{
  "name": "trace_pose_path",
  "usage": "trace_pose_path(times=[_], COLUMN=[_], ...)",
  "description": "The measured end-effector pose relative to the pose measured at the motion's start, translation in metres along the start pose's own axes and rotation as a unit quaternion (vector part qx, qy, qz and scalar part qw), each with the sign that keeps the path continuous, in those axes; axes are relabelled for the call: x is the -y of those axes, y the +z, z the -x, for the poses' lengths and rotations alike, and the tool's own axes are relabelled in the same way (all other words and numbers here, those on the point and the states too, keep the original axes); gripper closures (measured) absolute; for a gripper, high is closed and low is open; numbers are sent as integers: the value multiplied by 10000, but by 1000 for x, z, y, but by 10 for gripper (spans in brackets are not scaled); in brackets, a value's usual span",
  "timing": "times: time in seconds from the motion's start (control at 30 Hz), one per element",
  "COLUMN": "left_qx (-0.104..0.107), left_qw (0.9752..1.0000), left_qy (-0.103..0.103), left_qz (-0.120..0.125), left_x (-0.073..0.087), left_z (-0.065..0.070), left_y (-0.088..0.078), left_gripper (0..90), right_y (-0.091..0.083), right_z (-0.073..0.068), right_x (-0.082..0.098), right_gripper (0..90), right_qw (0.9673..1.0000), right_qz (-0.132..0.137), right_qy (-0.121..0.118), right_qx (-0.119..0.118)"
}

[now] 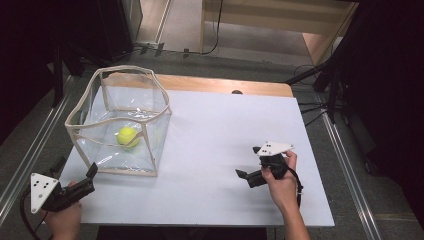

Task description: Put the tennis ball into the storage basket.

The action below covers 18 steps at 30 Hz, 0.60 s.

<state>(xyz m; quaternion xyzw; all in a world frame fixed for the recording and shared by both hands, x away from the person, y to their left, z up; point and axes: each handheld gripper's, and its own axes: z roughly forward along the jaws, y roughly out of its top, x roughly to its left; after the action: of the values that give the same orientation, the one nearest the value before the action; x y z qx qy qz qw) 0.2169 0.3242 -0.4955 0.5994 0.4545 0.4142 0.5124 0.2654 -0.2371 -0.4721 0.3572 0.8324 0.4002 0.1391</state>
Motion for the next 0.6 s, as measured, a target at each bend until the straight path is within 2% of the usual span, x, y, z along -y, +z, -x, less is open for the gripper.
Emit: trace_pose_path(times=[0.23, 0.33, 0.6], left_qx=[1, 9, 1], left_qw=[10000, 10000, 10000], left_qy=[7, 27, 44], left_qz=[-8, -3, -15], left_x=[0, 0, 0], left_z=[1, 1, 1], left_y=[0, 0, 0], left_gripper=[68, 68, 68], right_y=[-13, -17, -30], right_z=[9, 13, 21], right_x=[20, 27, 50], right_gripper=[0, 0, 0], right_qw=[9992, 9987, 9961], right_qz=[234, 302, 519], right_qy=[269, 364, 614], right_qx=[190, 199, 366])
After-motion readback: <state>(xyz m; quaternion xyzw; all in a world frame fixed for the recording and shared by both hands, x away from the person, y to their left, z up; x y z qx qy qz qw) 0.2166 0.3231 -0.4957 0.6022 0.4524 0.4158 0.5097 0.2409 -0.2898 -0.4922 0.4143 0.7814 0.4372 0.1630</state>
